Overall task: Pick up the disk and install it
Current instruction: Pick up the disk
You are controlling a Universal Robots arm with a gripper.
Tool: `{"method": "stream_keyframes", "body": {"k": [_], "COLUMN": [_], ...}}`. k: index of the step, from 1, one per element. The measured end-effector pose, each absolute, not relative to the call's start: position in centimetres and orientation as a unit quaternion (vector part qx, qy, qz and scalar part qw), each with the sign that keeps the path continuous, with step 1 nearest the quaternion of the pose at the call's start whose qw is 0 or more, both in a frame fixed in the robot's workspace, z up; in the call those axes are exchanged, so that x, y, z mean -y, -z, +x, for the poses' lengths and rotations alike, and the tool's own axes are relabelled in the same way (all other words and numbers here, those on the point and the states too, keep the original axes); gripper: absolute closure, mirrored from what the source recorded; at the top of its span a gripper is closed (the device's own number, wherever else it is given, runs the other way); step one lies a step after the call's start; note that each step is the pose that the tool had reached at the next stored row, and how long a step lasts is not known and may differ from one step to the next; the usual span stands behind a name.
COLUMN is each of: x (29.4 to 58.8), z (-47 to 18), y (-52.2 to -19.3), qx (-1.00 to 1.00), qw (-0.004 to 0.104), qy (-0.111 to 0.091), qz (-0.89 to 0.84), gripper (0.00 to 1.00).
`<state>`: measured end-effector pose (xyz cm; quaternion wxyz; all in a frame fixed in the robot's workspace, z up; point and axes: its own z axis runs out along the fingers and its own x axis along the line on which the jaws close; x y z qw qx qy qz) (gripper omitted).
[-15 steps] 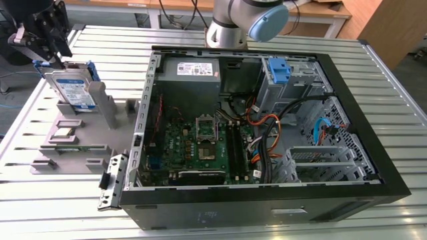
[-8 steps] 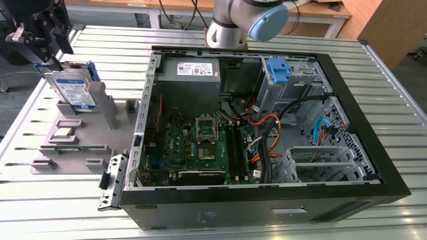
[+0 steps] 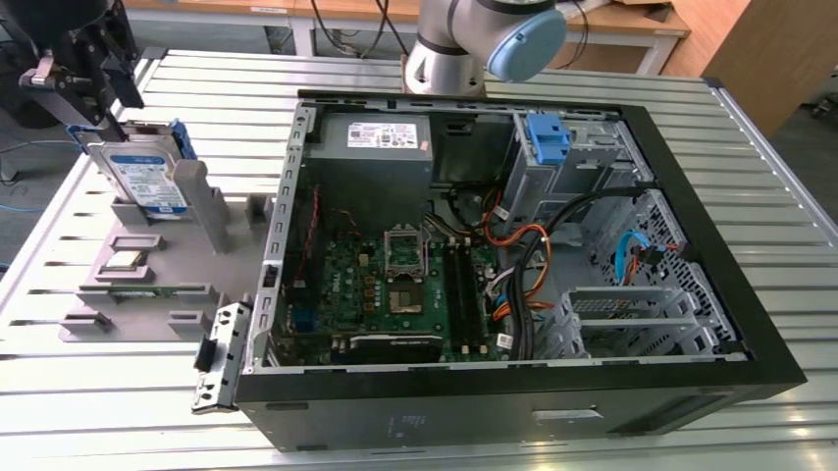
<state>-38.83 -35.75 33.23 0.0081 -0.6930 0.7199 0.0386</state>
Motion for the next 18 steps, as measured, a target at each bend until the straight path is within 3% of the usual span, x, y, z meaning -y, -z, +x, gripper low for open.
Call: {"method": "stream_keyframes", "body": {"k": [18], "x": [35.8], "z": [-39.1], "y": [-32.1], "qx": [-0.693], "qw": [0.019], "qy": [-0.029], "qz": [-0.72], "gripper": [0.41]}}
